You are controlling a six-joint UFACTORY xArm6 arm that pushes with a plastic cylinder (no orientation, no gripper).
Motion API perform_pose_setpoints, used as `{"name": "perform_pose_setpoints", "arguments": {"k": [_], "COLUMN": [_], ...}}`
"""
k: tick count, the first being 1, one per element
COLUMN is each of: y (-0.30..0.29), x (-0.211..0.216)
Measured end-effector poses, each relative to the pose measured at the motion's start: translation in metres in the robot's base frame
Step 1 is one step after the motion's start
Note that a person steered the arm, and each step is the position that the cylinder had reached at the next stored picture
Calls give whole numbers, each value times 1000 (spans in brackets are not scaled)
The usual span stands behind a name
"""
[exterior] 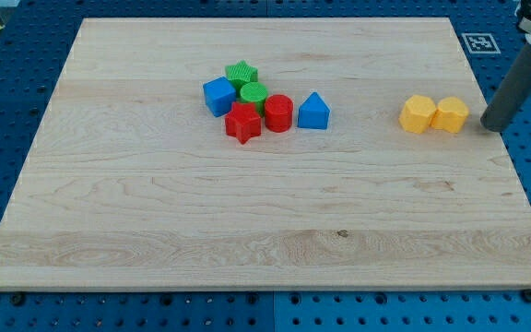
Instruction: Push the hexagon towards the triangle
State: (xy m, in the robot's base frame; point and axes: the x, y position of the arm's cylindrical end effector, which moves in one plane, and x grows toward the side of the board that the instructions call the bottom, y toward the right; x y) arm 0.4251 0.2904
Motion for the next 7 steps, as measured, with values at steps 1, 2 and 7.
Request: {"name": "perform_pose_setpoints", "arguments": {"k": [1,2,7], "y": [0,0,-96], "x": [4,4,-22]}}
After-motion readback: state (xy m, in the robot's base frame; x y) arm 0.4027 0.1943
